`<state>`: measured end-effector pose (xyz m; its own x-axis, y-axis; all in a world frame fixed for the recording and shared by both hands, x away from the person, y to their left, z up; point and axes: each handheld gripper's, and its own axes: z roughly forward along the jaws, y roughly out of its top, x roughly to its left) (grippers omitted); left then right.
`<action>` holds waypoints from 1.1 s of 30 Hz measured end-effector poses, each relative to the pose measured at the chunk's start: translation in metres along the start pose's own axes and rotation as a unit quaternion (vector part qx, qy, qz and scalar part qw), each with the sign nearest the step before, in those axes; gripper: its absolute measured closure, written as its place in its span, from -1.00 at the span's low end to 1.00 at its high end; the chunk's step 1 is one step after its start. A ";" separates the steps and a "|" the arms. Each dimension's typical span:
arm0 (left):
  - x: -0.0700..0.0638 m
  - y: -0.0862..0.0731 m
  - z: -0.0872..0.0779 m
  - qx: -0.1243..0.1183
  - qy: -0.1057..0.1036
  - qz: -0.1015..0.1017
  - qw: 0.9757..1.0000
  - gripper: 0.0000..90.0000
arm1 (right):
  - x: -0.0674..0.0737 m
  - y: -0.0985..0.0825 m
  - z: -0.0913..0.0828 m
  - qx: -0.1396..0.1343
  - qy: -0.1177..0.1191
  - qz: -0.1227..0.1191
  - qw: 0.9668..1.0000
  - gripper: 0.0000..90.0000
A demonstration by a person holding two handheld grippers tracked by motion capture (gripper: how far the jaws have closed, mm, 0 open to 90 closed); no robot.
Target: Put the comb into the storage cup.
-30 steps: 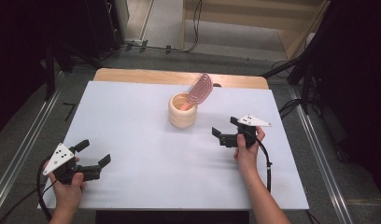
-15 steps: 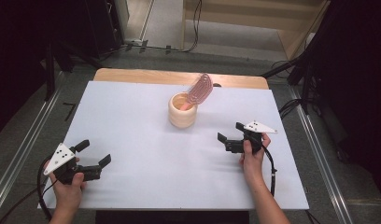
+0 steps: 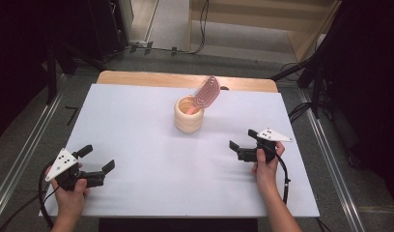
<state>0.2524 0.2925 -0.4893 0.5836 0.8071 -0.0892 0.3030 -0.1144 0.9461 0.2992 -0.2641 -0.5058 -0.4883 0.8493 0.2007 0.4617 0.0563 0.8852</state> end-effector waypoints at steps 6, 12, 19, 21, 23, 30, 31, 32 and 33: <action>0.000 0.000 0.000 0.000 0.000 0.001 1.000 -1.00 | -0.001 0.000 -0.006 -0.003 -0.002 -0.002 1.000 -1.00; 0.000 0.000 0.000 0.001 -0.001 0.002 1.000 -1.00 | -0.005 -0.003 -0.013 -0.002 -0.008 -0.001 1.000 -1.00; 0.000 0.000 0.001 0.003 -0.001 0.004 1.000 -1.00 | -0.009 -0.005 -0.022 -0.003 -0.009 -0.002 1.000 -1.00; 0.000 0.000 0.000 0.004 -0.001 0.004 1.000 -1.00 | -0.010 -0.007 -0.024 -0.002 -0.011 0.001 1.000 -1.00; 0.000 0.000 0.000 0.004 -0.001 0.004 1.000 -1.00 | -0.011 -0.009 -0.026 0.000 -0.013 0.001 1.000 -1.00; 0.000 0.000 0.000 0.005 0.000 0.005 1.000 -1.00 | -0.016 -0.012 -0.033 -0.001 -0.019 0.006 1.000 -1.00; 0.000 0.000 0.000 0.005 0.000 0.005 1.000 -1.00 | -0.016 -0.013 -0.034 0.000 -0.020 0.006 1.000 -1.00; 0.000 0.000 0.000 0.005 0.000 0.005 1.000 -1.00 | -0.016 -0.013 -0.034 0.000 -0.022 0.007 1.000 -1.00; 0.000 0.000 0.001 0.005 0.000 0.005 1.000 -1.00 | -0.017 -0.014 -0.035 -0.001 -0.022 0.008 1.000 -1.00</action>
<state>0.2527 0.2920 -0.4894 0.5861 0.8063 -0.0796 0.3048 -0.1284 0.9437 0.2755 -0.2979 -0.5068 -0.4483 0.8721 0.1960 0.4670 0.0415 0.8833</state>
